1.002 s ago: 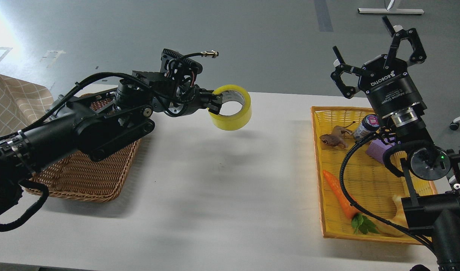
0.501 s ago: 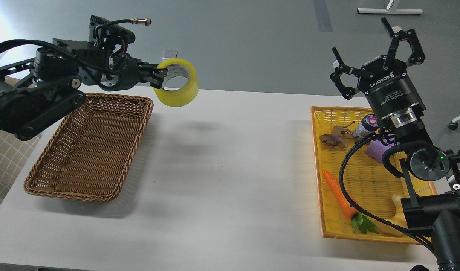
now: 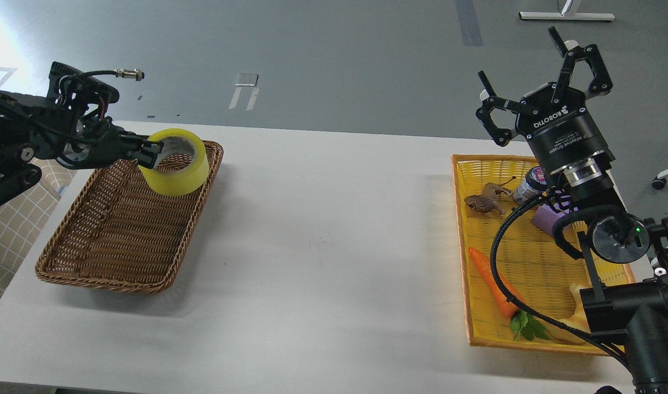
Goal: Place and transfer tape with both arms
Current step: 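Carry the tape roll with the left gripper over the woven basket, then lower the tape roll into the basket and open the left gripper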
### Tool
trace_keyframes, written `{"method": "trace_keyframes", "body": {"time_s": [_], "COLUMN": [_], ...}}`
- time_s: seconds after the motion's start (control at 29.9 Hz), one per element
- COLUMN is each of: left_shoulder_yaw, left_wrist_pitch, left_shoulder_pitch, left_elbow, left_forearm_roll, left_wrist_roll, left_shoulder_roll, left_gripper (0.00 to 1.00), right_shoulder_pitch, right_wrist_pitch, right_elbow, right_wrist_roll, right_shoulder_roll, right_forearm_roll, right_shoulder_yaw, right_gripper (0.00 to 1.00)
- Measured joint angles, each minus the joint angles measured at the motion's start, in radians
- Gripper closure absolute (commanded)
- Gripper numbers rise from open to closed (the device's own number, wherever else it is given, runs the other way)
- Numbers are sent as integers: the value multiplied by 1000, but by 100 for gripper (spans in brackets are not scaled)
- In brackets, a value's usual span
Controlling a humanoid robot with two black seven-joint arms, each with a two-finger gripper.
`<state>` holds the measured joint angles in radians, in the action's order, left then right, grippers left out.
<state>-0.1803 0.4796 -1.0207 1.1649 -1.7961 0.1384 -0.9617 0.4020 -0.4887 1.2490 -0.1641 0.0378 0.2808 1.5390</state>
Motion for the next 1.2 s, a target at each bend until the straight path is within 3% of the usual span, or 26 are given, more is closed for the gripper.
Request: {"method": "trace_keyframes", "body": {"time_s": [0.8, 1.2], "left_shoulder_yaw": [29, 27], "left_wrist_pitch": [-175, -205], "left_shoulder_pitch": [181, 198], "left_elbow": [-47, -160], "left_forearm_roll": [13, 52], "left_wrist_roll": [23, 50], "left_shoulder_roll": [-42, -21], "left_gripper": [100, 100], "right_shoulder_pitch": [-8, -12], "right_wrist_pitch": [0, 0], "right_elbow": [3, 4], "right_wrist_roll": [0, 0], "right_shoulder_roll": [-1, -8], "right_forearm_roll": [0, 0], "right_shoulder_yaw": [-3, -4], "right_gripper": [0, 0]}}
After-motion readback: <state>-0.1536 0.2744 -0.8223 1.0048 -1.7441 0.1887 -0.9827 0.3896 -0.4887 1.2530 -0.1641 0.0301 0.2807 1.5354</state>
